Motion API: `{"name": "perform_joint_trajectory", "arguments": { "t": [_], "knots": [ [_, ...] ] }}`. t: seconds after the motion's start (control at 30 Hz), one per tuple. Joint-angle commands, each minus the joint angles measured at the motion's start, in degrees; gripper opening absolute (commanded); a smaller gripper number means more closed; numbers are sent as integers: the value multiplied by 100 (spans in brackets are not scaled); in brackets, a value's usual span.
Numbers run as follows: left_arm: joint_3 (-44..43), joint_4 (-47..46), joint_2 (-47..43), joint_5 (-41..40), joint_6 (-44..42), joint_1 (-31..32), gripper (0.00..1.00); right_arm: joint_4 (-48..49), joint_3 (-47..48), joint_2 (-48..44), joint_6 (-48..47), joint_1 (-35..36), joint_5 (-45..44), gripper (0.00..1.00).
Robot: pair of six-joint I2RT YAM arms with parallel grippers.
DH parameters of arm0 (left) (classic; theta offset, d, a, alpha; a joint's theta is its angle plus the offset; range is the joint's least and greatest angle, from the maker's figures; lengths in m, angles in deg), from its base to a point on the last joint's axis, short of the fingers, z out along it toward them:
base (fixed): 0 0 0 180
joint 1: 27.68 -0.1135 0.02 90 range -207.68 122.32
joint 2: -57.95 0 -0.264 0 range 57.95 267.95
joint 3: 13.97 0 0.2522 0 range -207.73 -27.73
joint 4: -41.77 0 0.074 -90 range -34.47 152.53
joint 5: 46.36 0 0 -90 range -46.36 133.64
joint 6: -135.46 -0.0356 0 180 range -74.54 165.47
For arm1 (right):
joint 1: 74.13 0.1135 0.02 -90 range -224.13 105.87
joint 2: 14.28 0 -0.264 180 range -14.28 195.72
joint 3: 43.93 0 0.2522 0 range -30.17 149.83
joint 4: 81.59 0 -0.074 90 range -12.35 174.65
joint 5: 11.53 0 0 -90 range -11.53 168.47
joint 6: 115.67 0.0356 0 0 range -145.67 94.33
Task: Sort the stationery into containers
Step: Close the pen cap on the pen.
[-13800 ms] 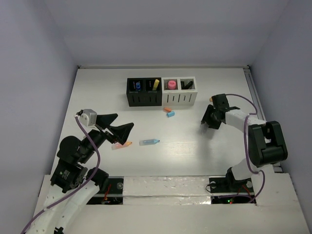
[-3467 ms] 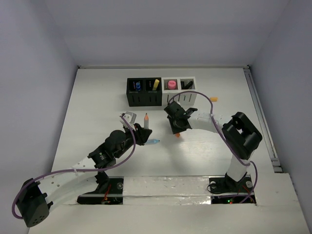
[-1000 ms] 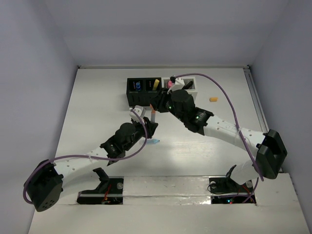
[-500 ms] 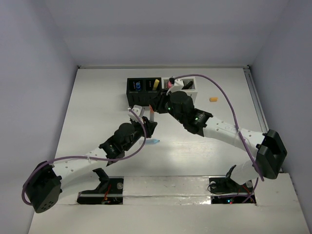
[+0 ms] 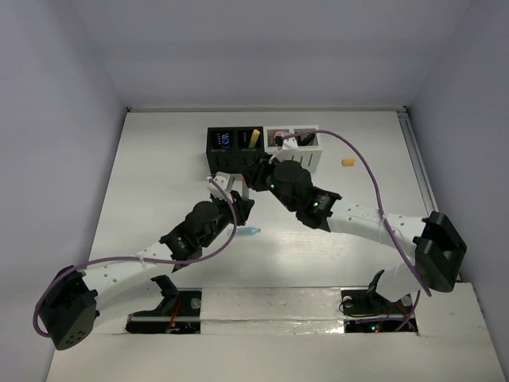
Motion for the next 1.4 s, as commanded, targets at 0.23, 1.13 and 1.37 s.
{"name": "perform_joint_trajectory", "arguments": {
  "t": [0.23,1.13,1.37],
  "knots": [
    [-433,-190,-398,89,91,1,0,1450,-921,-286,-69,390,-281,9],
    [-574,302,-1365,407,135,1,0,748,-746,-444,-561,549,1178,2],
    [-846,478,-1338,143,48,1,0,581,-825,-321,-334,549,1301,0]
  ]
}}
